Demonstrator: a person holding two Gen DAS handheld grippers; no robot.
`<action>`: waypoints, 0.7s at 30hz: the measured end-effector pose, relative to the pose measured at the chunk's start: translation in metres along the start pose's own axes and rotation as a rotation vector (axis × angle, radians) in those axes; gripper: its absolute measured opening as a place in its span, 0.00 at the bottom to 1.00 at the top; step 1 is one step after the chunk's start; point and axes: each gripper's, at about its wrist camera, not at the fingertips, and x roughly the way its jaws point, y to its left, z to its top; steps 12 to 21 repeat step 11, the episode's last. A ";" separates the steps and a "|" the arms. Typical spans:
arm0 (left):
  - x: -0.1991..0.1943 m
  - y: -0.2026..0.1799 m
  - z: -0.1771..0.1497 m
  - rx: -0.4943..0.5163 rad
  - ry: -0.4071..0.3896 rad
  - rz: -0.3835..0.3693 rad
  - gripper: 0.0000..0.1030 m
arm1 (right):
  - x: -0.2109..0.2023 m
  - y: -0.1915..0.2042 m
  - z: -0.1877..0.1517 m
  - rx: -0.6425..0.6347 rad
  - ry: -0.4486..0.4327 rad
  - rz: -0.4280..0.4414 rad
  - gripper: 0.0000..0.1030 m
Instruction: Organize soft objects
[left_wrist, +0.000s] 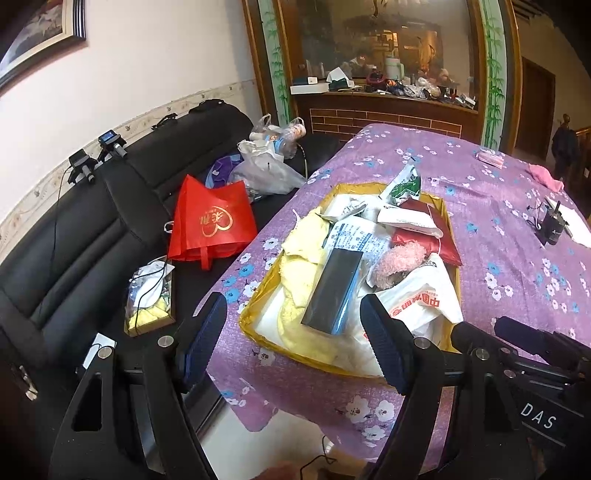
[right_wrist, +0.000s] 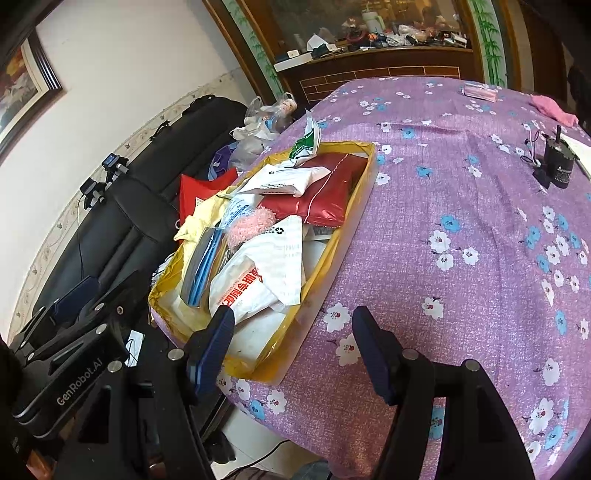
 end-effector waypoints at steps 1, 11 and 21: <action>0.000 0.000 0.000 0.000 0.001 -0.004 0.73 | 0.000 0.000 0.000 -0.001 0.000 -0.001 0.64; 0.002 0.000 -0.001 0.006 0.000 -0.017 0.73 | 0.000 0.001 0.000 -0.001 -0.001 -0.003 0.64; 0.002 0.000 -0.001 0.006 0.000 -0.017 0.73 | 0.000 0.001 0.000 -0.001 -0.001 -0.003 0.64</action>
